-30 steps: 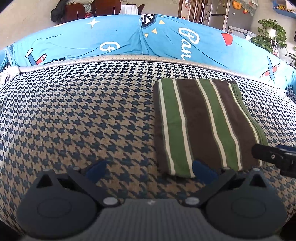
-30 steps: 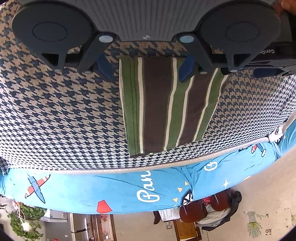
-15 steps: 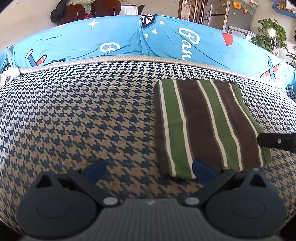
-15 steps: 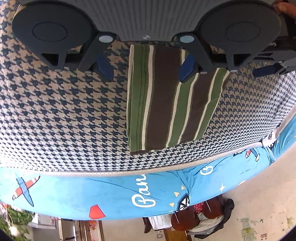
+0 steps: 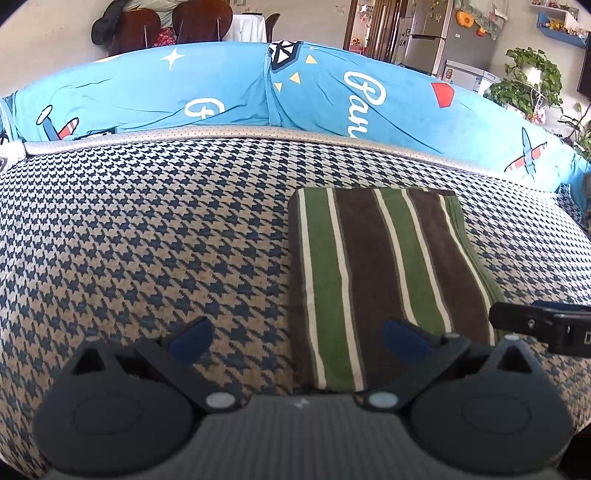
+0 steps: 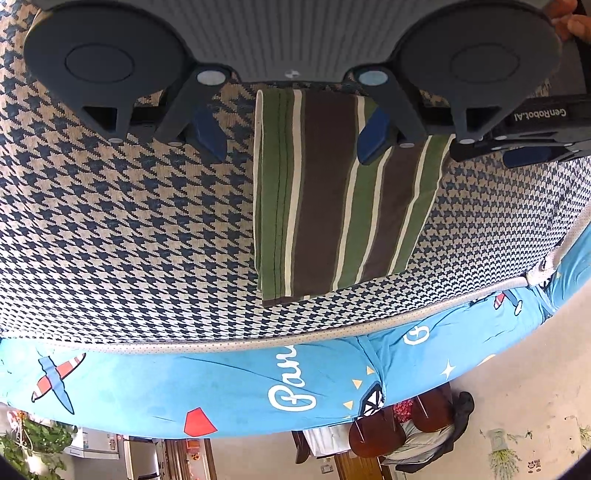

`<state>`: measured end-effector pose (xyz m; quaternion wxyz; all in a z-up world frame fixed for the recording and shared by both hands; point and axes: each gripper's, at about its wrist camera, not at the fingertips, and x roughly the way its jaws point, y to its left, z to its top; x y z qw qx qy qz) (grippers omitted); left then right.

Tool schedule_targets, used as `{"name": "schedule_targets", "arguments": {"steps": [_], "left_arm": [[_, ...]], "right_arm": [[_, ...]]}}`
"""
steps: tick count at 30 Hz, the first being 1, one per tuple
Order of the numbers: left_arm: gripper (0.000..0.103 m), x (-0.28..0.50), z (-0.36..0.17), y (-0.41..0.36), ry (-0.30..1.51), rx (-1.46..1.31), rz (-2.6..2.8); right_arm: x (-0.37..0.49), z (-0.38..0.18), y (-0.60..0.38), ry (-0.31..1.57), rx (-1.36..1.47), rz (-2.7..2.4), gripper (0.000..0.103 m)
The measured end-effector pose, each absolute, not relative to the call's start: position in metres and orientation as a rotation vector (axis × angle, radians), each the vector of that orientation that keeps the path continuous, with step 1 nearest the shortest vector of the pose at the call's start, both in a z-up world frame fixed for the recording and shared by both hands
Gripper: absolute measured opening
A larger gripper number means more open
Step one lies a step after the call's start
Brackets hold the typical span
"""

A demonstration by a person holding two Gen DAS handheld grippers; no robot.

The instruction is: Fold clothes

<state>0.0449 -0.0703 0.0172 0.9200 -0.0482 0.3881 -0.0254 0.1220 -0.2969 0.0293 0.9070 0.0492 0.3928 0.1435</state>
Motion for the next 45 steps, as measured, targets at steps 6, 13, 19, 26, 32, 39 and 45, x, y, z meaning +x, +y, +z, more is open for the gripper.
{"name": "schedule_targets", "arguments": {"steps": [6, 13, 19, 26, 32, 39, 45], "left_arm": [[0.103, 0.058, 0.029, -0.067, 0.781, -0.098, -0.081], [0.103, 0.073, 0.035, -0.066, 0.781, -0.062, -0.098], [0.103, 0.084, 0.034, -0.063, 0.810, -0.064, -0.106], [0.103, 0.106, 0.040, -0.058, 0.830, -0.053, -0.134], [0.103, 0.118, 0.036, -0.061, 0.835, -0.040, -0.139], [0.103, 0.124, 0.026, -0.067, 0.867, -0.016, -0.104], [0.103, 0.131, 0.020, -0.066, 0.903, -0.040, -0.067]], "right_arm": [[0.129, 0.031, -0.295, 0.818, 0.111, 0.307, 0.078], [0.135, 0.032, -0.290, 0.810, 0.079, 0.317, 0.078], [0.142, 0.030, -0.288, 0.808, 0.056, 0.322, 0.078], [0.157, 0.025, -0.283, 0.807, 0.052, 0.339, 0.078], [0.171, 0.017, -0.282, 0.831, 0.053, 0.327, 0.078], [0.184, 0.011, -0.284, 0.856, 0.043, 0.318, 0.078], [0.188, 0.011, -0.285, 0.867, 0.078, 0.307, 0.078]]}}
